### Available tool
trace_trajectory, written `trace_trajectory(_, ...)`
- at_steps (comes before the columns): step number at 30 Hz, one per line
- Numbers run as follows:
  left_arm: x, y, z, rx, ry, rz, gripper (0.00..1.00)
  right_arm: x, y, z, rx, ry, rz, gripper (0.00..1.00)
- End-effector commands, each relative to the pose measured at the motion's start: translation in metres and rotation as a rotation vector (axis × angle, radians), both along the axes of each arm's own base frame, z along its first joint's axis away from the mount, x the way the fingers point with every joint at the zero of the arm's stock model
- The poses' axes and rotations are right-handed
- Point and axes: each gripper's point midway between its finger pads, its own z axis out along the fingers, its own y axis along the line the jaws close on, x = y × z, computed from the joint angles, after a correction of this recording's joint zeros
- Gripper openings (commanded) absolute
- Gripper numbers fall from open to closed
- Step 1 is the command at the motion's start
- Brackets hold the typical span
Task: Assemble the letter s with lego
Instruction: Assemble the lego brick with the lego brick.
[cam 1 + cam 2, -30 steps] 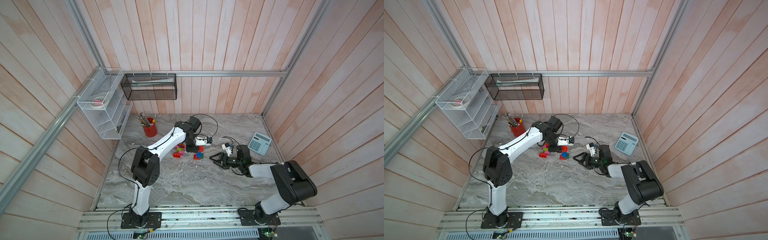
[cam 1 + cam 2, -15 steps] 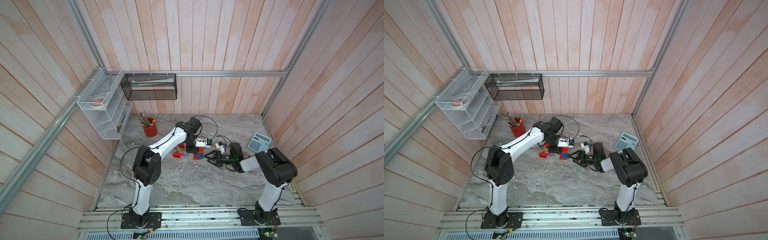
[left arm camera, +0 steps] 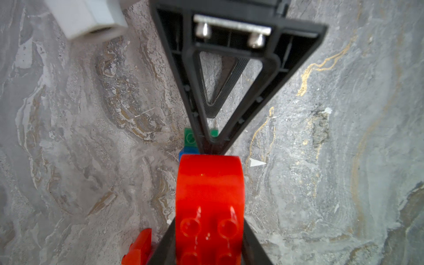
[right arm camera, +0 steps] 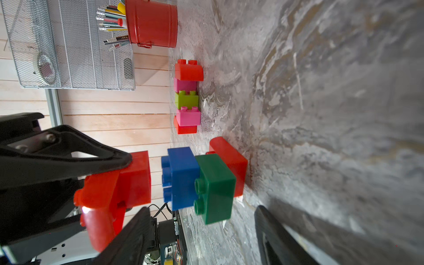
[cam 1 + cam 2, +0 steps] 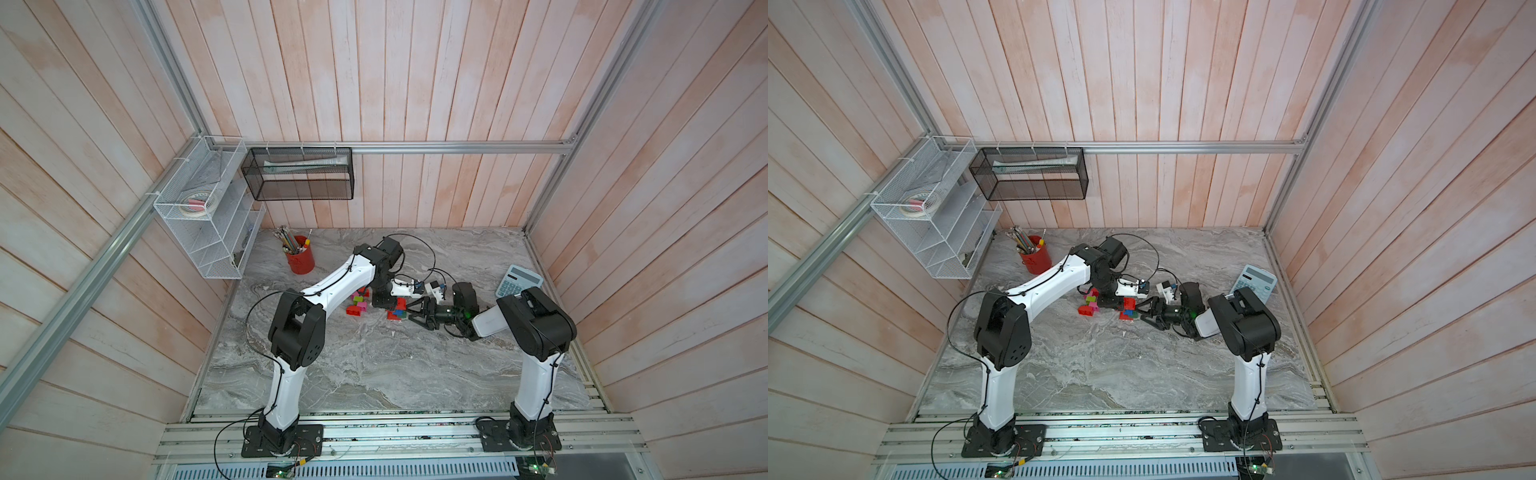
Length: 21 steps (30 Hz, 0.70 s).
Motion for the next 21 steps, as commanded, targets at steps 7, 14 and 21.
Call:
trace_trajectory(7,0.007,-0.008,0.0,-0.031,0.011,-0.018,0.37,0.006,0.01,-0.004,0.017,0.004,0.026,0.72)
trace_trajectory(14,0.009,-0.008,-0.002,-0.033,0.009,-0.016,0.37,0.005,0.01,-0.013,0.007,0.029,0.021,0.69)
trace_trajectory(21,0.012,-0.009,-0.003,-0.039,0.002,-0.02,0.37,0.004,0.009,-0.022,-0.019,0.043,0.02,0.67)
